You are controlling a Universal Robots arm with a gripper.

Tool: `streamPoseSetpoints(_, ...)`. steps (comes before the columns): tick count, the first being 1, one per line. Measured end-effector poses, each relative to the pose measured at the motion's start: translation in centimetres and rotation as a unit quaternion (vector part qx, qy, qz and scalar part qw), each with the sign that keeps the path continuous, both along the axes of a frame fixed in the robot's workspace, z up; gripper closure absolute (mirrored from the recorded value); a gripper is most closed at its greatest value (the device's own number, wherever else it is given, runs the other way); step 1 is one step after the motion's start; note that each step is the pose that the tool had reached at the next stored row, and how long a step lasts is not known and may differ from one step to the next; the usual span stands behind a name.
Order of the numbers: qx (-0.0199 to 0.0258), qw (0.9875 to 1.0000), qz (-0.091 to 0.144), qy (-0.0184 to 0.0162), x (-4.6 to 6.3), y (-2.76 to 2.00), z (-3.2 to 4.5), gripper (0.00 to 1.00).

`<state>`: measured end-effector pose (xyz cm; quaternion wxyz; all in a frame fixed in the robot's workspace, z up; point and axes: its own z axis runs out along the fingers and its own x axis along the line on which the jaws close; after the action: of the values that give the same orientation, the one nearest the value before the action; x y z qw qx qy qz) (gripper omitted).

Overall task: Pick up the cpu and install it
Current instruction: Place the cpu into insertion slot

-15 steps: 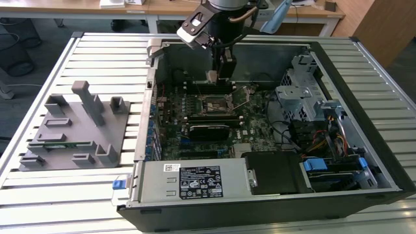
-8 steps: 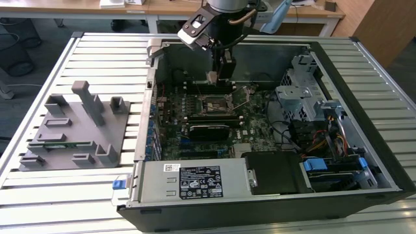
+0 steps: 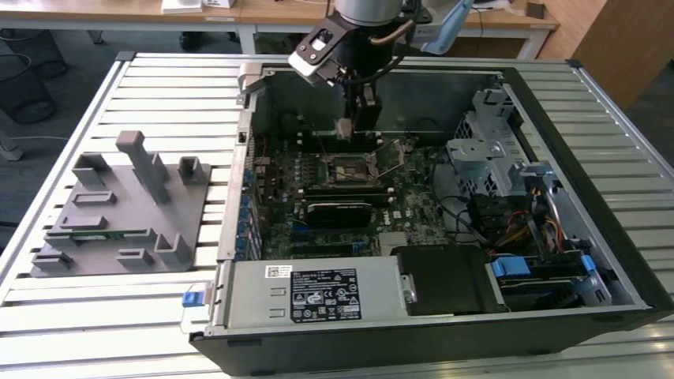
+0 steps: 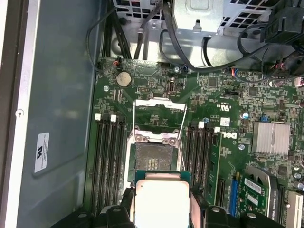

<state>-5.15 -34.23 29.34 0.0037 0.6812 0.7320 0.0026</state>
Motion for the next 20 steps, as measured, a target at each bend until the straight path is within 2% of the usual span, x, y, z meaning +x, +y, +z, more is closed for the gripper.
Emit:
streamPoseSetpoints(4, 0.0, 1.0, -0.002, -0.0017, 0.0, 0.01, -0.33, 0.46)
streamPoseSetpoints(10, 0.0, 1.0, -0.003, -0.0018, 0.03, 0.03, -0.73, 0.46)
streamPoseSetpoints(20, 0.0, 1.0, -0.002, -0.0018, 0.16, 0.03, -1.0, 0.46)
